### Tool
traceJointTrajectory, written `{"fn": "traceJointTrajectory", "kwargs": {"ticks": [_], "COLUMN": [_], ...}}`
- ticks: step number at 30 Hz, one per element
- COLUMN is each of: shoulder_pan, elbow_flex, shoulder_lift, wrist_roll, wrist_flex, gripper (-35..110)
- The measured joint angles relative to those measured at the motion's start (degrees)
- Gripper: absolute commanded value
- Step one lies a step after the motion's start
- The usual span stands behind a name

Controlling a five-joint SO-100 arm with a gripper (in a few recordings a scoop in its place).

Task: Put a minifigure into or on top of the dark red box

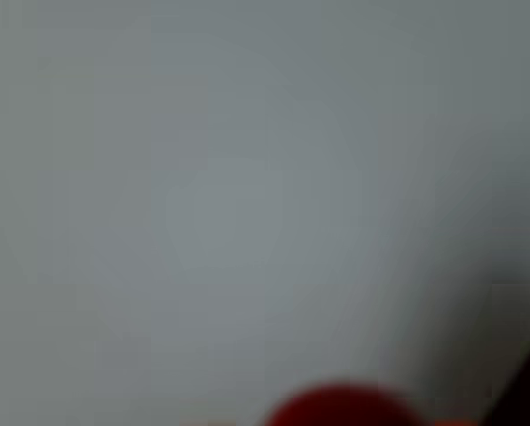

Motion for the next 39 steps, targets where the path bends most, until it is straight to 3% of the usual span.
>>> {"fn": "traceJointTrajectory", "kwargs": {"ticks": [8, 17, 25, 39], "shoulder_pan": [9.9, 23.6, 33.7, 41.3], "elbow_flex": [14.0, 22.8, 30.1, 22.1], "shoulder_lift": [32.7, 45.9, 40.6, -2.0], "wrist_roll": [-4.9, -12.7, -16.3, -21.7], "wrist_flex": [1.1, -2.3, -17.5, -43.5], "gripper": [0, 0, 0, 0]}}
